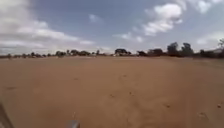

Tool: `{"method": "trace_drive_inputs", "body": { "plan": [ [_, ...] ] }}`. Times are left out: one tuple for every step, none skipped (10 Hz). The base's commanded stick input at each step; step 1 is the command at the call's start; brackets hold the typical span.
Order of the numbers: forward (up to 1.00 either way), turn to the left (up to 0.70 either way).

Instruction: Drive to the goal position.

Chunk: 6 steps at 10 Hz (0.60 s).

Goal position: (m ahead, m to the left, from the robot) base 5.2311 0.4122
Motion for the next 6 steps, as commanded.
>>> {"method": "trace_drive_inputs", "body": {
  "plan": [
    [0.7,0.0],
    [0.7,0.0],
    [0.7,0.0],
    [0.7,0.0],
    [0.7,0.0],
    [0.7,0.0]
  ]
}}
